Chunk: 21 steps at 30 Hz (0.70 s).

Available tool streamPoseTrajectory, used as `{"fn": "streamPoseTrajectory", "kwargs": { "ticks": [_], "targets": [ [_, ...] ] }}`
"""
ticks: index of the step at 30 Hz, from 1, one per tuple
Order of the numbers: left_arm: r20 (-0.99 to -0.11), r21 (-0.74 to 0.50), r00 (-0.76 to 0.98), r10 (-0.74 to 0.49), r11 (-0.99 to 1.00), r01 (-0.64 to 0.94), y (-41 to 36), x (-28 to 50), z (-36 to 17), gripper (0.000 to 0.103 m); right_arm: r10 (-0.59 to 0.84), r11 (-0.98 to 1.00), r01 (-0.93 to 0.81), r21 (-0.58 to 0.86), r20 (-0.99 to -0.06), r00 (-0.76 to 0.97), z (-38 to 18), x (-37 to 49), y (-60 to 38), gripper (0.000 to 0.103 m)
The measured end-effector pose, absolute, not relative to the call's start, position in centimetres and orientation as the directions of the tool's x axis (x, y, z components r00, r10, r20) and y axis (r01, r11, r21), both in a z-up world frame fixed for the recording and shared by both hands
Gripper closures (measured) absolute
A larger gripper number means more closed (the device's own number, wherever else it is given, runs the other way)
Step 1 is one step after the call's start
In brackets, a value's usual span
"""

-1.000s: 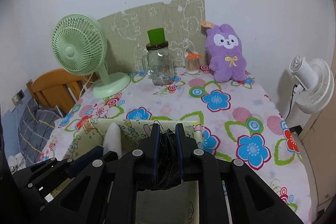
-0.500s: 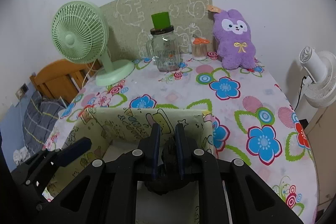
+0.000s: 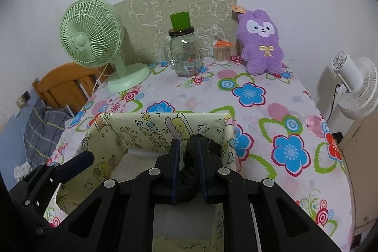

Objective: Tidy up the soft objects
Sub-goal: 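Drop the white cloth into the box with the left tool while the right tool releases the bag there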

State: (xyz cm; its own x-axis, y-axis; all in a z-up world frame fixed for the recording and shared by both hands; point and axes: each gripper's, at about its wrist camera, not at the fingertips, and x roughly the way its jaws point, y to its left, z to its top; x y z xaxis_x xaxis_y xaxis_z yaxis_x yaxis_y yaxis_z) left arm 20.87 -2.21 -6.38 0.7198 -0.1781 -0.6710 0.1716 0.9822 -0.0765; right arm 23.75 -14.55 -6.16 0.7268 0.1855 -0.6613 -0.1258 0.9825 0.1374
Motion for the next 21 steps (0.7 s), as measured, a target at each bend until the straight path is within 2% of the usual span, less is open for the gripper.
{"fn": "streamPoseTrajectory", "kwargs": {
  "ticks": [18, 19, 20, 21],
  "targets": [
    [-0.653, -0.083, 0.735, -0.184, 0.982, 0.172, -2.2, 16.8, -5.2, 0.02, 0.199, 0.98, -0.152, 0.128, -0.652, 0.732, -4.9, 19.7, -14.2, 0.084],
    [-0.651, -0.085, 0.736, -0.185, 0.981, 0.172, -2.1, 16.5, -5.1, 0.02, 0.201, 0.98, -0.153, 0.13, -0.652, 0.732, -4.8, 19.4, -14.3, 0.072],
    [-0.648, -0.089, 0.738, -0.187, 0.981, 0.171, -2.1, 16.1, -5.0, 0.02, 0.199, 0.98, -0.152, 0.129, -0.648, 0.735, -4.8, 19.1, -14.2, 0.049],
    [-0.645, -0.091, 0.741, -0.188, 0.981, 0.17, -2.0, 15.8, -4.9, 0.019, 0.195, 0.981, -0.152, 0.122, -0.633, 0.75, -4.5, 18.4, -14.2, 0.041]
  ]
}}
